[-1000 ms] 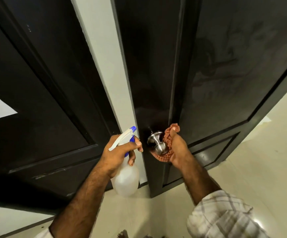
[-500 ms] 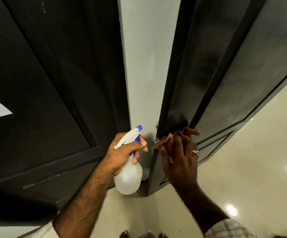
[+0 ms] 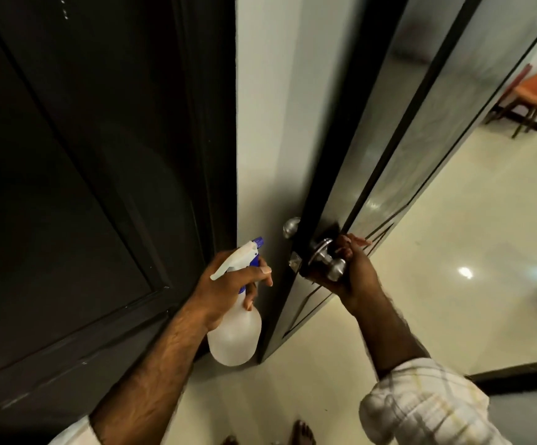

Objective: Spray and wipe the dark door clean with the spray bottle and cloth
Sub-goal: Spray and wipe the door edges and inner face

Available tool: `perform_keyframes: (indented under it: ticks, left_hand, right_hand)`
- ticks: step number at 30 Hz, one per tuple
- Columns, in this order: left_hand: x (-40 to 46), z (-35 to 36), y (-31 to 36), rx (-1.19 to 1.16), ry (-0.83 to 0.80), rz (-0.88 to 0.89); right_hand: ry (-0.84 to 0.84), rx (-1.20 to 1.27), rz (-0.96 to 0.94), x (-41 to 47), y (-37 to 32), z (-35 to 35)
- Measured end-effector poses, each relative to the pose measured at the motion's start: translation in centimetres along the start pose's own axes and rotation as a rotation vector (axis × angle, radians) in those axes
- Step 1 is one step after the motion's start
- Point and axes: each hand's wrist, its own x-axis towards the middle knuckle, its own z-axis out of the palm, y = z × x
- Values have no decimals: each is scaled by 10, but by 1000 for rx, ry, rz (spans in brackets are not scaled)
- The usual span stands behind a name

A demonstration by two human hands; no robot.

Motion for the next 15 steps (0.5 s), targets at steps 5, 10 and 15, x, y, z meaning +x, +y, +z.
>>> perform_keyframes:
  ticks: [5,10,15]
  left_hand:
    - [-2,1,-2,13,-33,4]
    - [0,-1,-2,11,-48,3]
    - [-3,-19,-1,62,-43,-3]
  right_hand:
    - [-102,298,198,-5,11,-22]
    - [-77,388,176,2,24,-26]
    - [-119,199,72,10,9,-24]
